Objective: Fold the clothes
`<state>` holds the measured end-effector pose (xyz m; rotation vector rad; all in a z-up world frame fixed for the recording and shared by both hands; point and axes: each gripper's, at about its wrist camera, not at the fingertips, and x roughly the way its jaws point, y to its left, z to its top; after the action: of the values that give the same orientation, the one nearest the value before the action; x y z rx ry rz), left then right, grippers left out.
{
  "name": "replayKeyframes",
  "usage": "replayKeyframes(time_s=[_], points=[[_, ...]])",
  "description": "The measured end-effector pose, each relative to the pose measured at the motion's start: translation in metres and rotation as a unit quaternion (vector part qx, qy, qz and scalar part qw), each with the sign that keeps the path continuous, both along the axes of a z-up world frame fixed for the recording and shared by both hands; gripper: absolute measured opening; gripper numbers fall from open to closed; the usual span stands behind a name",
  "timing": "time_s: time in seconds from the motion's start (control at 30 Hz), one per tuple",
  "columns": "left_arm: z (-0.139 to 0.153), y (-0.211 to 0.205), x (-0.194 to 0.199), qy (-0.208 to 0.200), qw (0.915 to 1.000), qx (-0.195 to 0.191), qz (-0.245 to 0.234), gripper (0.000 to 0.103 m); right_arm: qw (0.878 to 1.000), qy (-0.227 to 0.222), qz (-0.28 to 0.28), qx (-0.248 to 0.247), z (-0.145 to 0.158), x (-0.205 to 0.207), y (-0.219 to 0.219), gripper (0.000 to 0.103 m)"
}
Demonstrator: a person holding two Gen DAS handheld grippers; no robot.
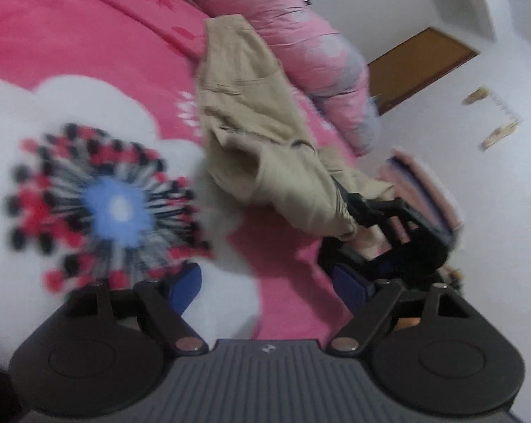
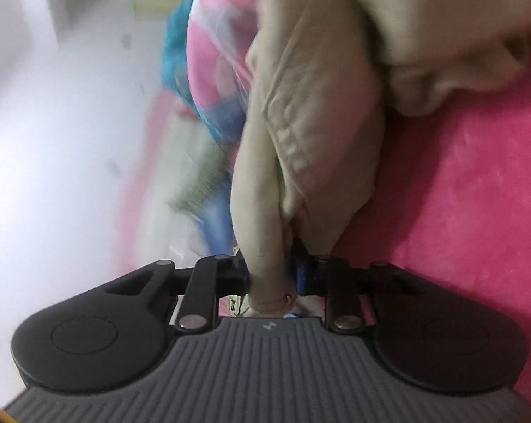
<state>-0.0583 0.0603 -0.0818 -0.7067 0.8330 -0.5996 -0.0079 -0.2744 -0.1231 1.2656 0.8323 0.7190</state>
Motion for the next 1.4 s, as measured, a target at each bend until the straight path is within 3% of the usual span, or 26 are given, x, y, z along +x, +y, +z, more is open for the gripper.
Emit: replayKeyframes(time_s=[0.1,0.3,0.37,0.4,0.47,0.53,0.57,0.67,0.77,0.8,0.87,0.93,0.97,1.07,1.2,1.33,1.37,1.4], points=[[-0.004,-0.003,0.009,-0.015,0.9992,-0.035,0.007,0.090,0.999,0.000,-0.015,0.039,-0.004,-0.005,-0.001,0.020],[-0.016,0.002,0.030,-0.011,0.9909,-0.127,0.043,0.090,0.999,0.012,-0.024,0.045,-0.012,-0.016,0.002,0.020],[-0.019,0.000,0.041,0.005,0.9897,-0.132,0.053,0.081,0.999,0.011,-0.023,0.040,-0.012,-0.013,0.008,0.023],[-0.020,-0.002,0.046,0.010,0.9899,-0.129,0.057,0.078,0.999,0.011,-0.019,0.029,-0.009,-0.013,0.009,0.024],[-0.023,-0.004,0.052,0.009,0.9900,-0.128,0.059,0.060,1.000,0.012,-0.006,-0.009,0.000,-0.014,0.007,0.030],[-0.028,-0.006,0.055,0.004,0.9909,-0.123,0.054,0.053,0.997,0.008,0.024,-0.074,0.018,-0.018,0.002,0.048],[-0.032,-0.006,0.057,0.003,0.9911,-0.122,0.052,0.053,0.992,-0.004,0.044,-0.116,0.031,-0.022,-0.002,0.049],[-0.038,-0.005,0.056,-0.009,0.9916,-0.123,0.038,0.054,0.961,-0.061,0.102,-0.249,0.084,-0.033,-0.010,0.050],[-0.038,-0.009,0.055,-0.029,0.9933,-0.110,0.021,0.057,0.935,-0.118,0.116,-0.313,0.140,-0.019,-0.010,0.053],[-0.038,-0.010,0.054,-0.035,0.9938,-0.104,0.016,0.057,0.927,-0.138,0.112,-0.329,0.158,-0.007,-0.006,0.059],[-0.036,-0.012,0.053,-0.046,0.9952,-0.086,0.009,0.046,0.910,-0.175,0.105,-0.362,0.191,0.017,0.001,0.068],[-0.036,-0.014,0.051,-0.055,0.9965,-0.062,0.010,0.033,0.888,-0.195,0.108,-0.402,0.204,0.057,0.019,0.080],[-0.037,-0.014,0.049,-0.060,0.9969,-0.049,0.011,0.025,0.876,-0.203,0.113,-0.422,0.208,0.081,0.032,0.080],[-0.037,-0.016,0.042,-0.089,0.9957,-0.025,0.012,0.024,0.841,-0.205,0.139,-0.482,0.198,0.150,0.085,0.083],[-0.041,-0.016,0.043,-0.101,0.9947,-0.019,-0.011,0.026,0.793,-0.155,0.154,-0.569,0.159,0.230,0.150,0.084],[-0.041,-0.015,0.041,-0.114,0.9933,-0.012,-0.011,0.020,0.768,-0.146,0.157,-0.604,0.127,0.282,0.188,0.083],[-0.041,-0.015,0.039,-0.118,0.9929,-0.010,-0.008,0.018,0.772,-0.137,0.164,-0.599,0.119,0.290,0.190,0.079],[-0.041,-0.014,0.038,-0.121,0.9926,-0.011,-0.005,0.017,0.777,-0.126,0.167,-0.594,0.112,0.297,0.190,0.050]])
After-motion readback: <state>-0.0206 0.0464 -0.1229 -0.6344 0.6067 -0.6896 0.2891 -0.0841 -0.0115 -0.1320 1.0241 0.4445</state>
